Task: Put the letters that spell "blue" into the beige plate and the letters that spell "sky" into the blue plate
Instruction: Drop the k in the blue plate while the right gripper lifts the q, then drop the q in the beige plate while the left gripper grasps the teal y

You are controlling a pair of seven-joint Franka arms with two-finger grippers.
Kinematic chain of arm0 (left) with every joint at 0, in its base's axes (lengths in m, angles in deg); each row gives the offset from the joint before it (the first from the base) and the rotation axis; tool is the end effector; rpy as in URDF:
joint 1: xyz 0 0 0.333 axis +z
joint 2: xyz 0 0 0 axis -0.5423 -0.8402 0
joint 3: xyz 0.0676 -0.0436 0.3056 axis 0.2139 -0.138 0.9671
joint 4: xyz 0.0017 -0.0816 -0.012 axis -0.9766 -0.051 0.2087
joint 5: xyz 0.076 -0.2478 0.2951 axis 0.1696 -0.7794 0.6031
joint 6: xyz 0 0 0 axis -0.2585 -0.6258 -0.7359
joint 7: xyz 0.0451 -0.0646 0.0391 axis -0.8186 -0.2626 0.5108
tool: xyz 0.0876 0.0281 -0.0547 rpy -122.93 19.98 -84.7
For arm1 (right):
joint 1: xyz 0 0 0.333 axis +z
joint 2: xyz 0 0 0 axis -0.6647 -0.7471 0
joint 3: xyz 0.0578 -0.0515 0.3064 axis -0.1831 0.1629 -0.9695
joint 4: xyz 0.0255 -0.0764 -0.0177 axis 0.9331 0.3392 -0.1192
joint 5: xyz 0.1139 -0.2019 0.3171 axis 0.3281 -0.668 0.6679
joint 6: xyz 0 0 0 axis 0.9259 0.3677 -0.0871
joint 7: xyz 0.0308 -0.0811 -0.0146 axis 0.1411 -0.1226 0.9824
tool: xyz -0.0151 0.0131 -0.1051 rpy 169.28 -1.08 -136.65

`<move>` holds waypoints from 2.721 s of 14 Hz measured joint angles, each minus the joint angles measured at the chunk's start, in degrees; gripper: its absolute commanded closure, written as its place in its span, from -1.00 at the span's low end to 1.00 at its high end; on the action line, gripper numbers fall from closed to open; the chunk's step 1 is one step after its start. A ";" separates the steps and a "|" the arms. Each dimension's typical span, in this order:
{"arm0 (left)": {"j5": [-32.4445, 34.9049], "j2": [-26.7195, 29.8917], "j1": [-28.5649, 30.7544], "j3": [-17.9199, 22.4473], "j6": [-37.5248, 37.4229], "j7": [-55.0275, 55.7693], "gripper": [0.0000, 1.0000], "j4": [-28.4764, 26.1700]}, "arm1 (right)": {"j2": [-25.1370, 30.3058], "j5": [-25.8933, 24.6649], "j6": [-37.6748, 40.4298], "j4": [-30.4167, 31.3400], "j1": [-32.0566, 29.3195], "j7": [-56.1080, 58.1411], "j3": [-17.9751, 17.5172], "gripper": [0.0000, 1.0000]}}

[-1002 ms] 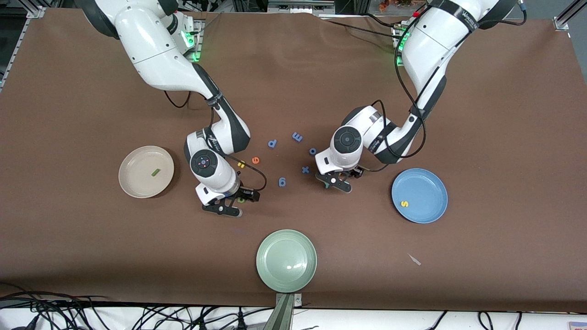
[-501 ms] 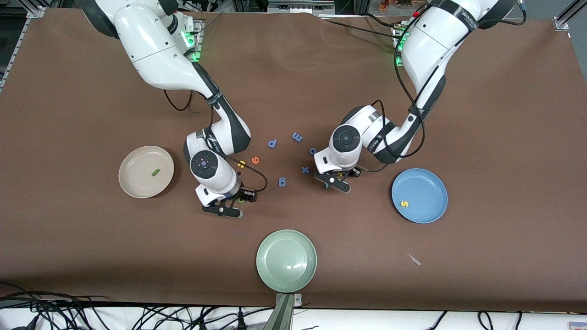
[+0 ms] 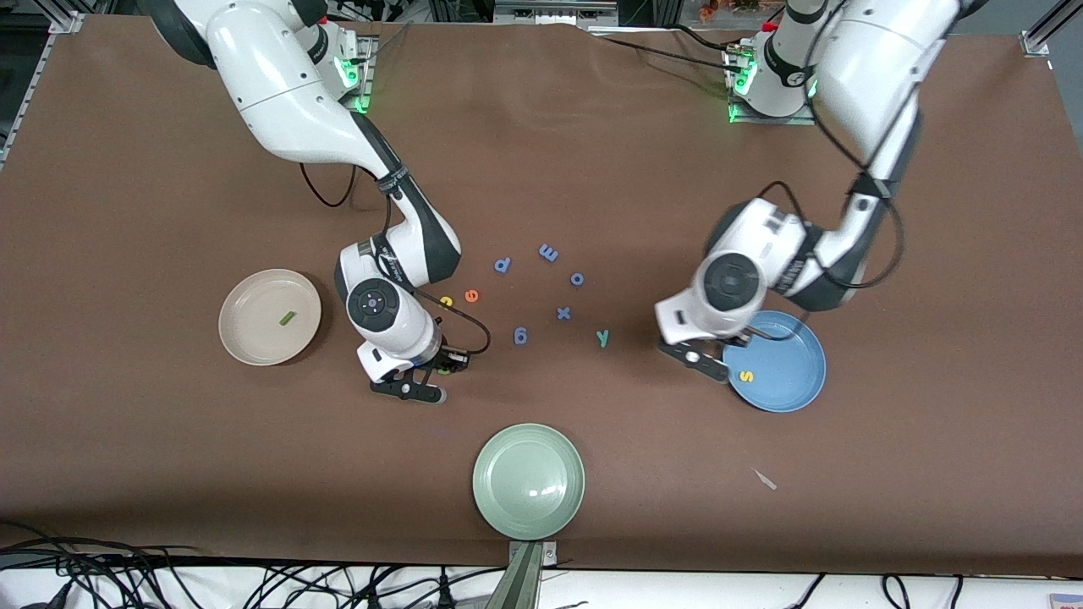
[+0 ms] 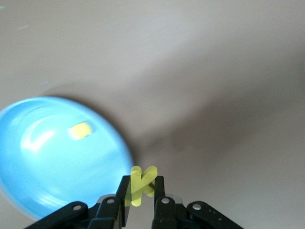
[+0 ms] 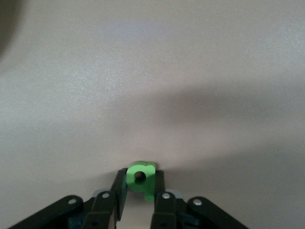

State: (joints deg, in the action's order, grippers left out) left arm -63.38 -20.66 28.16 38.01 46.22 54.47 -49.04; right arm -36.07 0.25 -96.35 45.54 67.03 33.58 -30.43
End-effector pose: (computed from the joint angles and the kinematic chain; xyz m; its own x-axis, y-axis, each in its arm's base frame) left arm 0.6357 -0.2068 0.2623 0.8566 -0.4733 -0.2055 -0.4992 -0.8609 -0.0980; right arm 0.6571 0.3272 0.1804 0.9841 -0.1762 0.0209 -0.1740 -0.9815 -0.0795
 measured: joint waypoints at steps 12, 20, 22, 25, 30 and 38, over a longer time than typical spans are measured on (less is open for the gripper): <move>-0.77 -3.13 8.45 -2.13 2.12 -0.36 -1.00 -1.01 | 13.58 -0.02 16.28 8.63 -1.76 23.35 10.75 0.67; -1.25 -5.14 -1.25 -7.49 3.15 26.38 -1.00 3.52 | 25.14 -0.02 -4.11 38.67 -2.77 40.36 20.40 -1.00; -1.25 -7.97 -5.30 -7.36 3.16 33.65 -1.00 7.05 | 25.10 0.02 -4.64 39.23 -3.37 41.27 20.36 -1.00; -1.25 -13.25 -10.07 -6.72 3.28 40.67 -1.00 12.50 | 26.17 2.13 5.37 33.46 -2.83 38.65 18.43 -1.00; -1.24 -18.34 -13.50 -3.84 4.48 43.36 -1.00 17.61 | 25.87 4.25 11.38 25.53 -1.93 21.22 10.51 -1.00; -1.24 -19.50 -13.67 -2.94 5.86 43.42 -0.10 17.63 | 16.87 4.33 1.76 20.27 6.94 -9.53 6.18 -1.00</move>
State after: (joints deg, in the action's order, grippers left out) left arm -64.61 -40.16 14.49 35.07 52.08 97.89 -31.41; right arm -19.20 4.59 -94.59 65.82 73.98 24.05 -24.25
